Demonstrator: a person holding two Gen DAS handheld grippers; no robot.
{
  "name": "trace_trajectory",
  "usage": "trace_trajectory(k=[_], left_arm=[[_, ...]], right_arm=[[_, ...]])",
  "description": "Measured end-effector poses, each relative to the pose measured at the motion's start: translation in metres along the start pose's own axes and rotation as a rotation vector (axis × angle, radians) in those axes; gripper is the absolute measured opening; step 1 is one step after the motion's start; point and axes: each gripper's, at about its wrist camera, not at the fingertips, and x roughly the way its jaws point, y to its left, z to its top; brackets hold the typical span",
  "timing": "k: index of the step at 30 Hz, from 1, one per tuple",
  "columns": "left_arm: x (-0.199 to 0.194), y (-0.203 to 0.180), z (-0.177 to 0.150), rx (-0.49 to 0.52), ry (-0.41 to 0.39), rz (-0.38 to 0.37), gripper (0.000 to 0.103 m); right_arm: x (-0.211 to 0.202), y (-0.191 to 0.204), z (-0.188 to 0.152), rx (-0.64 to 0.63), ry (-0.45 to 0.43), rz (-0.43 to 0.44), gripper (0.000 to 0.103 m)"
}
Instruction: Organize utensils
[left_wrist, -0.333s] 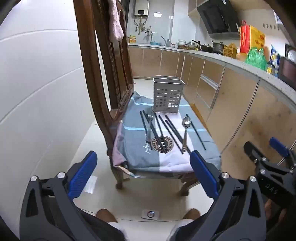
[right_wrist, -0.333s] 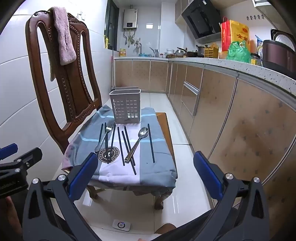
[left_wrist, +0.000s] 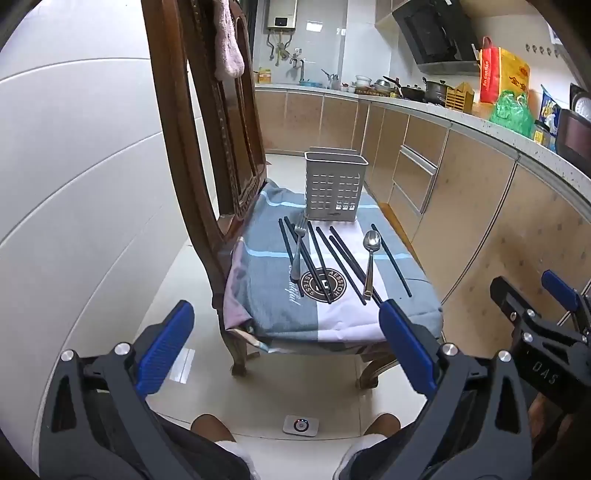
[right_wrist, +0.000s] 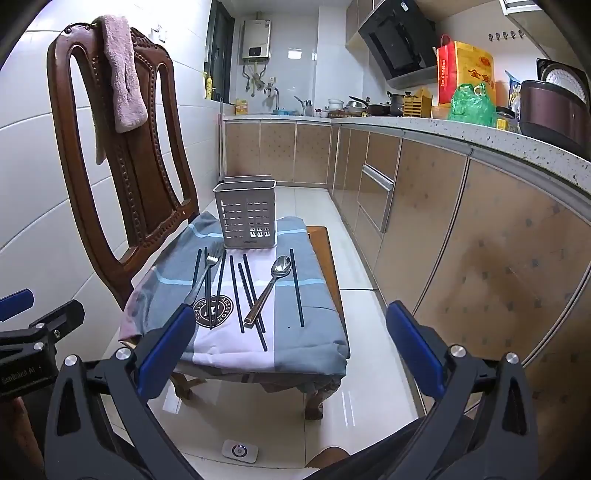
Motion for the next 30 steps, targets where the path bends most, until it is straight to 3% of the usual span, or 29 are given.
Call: trace_trajectory(k=[30], left_arm=[[0.004,-0.0042,-0.0018,0.015,0.019,0.009,0.099]], right_arm=[[0.0006,-0.0025,-0.0007,0.016,0.004,0.005,0.101]])
